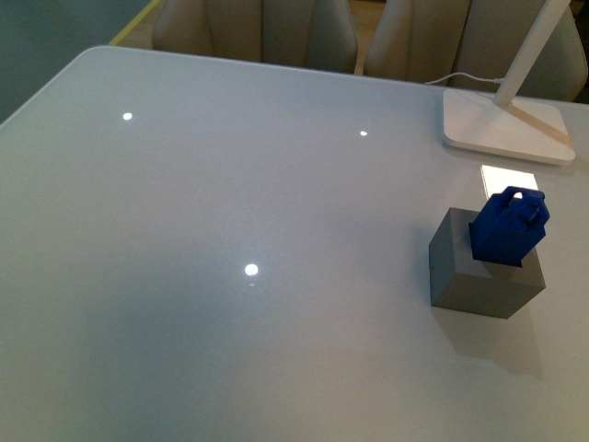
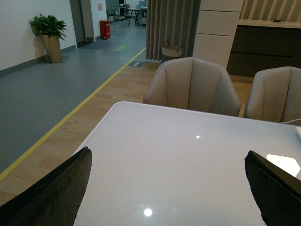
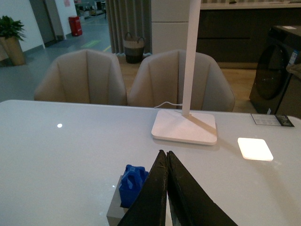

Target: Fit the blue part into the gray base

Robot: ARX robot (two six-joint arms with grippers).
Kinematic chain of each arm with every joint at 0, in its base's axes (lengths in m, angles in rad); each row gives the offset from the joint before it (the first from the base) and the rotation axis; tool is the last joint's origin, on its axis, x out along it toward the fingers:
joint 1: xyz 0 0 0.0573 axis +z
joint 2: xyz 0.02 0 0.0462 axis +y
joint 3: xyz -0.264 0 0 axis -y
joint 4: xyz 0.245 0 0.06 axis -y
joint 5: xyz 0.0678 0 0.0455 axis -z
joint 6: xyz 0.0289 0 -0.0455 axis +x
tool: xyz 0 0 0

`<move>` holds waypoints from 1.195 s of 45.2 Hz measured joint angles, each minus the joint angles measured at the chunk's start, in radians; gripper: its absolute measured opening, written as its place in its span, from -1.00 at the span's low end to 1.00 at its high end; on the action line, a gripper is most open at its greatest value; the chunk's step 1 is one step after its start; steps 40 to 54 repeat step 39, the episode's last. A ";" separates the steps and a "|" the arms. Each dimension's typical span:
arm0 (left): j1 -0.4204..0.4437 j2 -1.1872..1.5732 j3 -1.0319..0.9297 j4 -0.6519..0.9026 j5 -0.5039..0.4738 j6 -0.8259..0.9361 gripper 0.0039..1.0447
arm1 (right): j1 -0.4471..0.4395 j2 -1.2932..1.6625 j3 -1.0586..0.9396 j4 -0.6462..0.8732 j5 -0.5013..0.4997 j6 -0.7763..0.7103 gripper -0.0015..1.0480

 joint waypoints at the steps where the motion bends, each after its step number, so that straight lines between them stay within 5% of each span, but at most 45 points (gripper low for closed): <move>1: 0.000 0.000 0.000 0.000 0.000 0.000 0.86 | 0.000 0.000 0.000 0.000 0.000 0.000 -0.96; 5: 0.000 0.000 0.000 0.000 0.000 0.000 0.86 | 0.000 0.000 0.000 0.000 0.000 -0.002 -0.91; 17: 0.000 0.000 0.000 0.000 0.000 0.000 0.86 | 0.000 0.000 0.000 0.000 0.000 -0.002 0.19; 27: 0.000 0.000 0.000 0.000 0.000 0.000 0.86 | 0.000 0.000 0.000 0.000 0.000 -0.002 0.86; 54: 0.000 0.000 0.000 0.000 0.000 0.000 0.86 | 0.000 0.000 0.000 0.000 0.000 -0.002 0.83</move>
